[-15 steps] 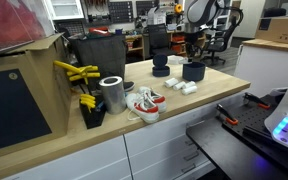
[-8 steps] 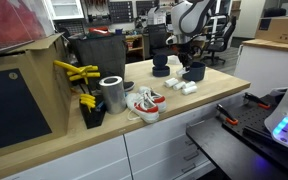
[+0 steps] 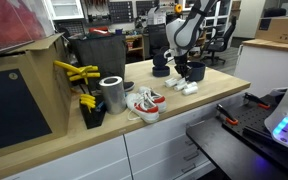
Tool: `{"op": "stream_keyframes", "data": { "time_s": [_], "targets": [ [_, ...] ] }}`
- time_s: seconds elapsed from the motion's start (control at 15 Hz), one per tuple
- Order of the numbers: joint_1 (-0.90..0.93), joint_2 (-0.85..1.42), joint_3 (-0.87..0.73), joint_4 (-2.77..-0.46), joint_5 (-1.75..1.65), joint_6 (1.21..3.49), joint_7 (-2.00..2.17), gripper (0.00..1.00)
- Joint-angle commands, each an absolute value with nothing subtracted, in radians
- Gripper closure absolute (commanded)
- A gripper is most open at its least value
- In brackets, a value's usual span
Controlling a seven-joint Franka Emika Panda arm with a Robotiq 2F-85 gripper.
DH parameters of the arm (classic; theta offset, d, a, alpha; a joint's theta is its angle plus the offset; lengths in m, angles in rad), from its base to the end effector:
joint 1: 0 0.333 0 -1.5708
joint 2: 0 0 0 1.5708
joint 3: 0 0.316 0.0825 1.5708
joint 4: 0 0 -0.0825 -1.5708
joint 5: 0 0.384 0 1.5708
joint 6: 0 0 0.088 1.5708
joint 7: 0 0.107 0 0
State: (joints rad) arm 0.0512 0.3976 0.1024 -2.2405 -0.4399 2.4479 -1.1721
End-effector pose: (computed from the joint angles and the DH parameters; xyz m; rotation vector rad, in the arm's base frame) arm 0.5161 0.0817 0.1753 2.0092 2.2576 -0.3899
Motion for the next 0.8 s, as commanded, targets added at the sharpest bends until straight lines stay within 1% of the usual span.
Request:
{"op": "stream_keyframes", "data": {
  "time_s": [0.0,0.07,0.13,0.27,0.33,0.6,0.73],
  "targets": [
    [0.051,0.421,0.11,-2.206,-0.439,2.418,-1.221,0.94],
    [0.052,0.418,0.107,-2.209,-0.444,2.421,-1.227,0.63],
    [0.053,0.409,0.102,-2.215,-0.452,2.43,-1.222,0.52],
    [0.05,0.387,0.094,-2.225,-0.459,2.44,-1.21,0.38],
    [0.05,0.374,0.09,-2.226,-0.461,2.436,-1.203,0.3],
    [0.036,0.316,0.062,-2.204,-0.447,2.36,-1.193,0.01],
    [0.008,0.284,0.062,-2.194,-0.39,2.343,-1.201,0.0]
  ]
}}
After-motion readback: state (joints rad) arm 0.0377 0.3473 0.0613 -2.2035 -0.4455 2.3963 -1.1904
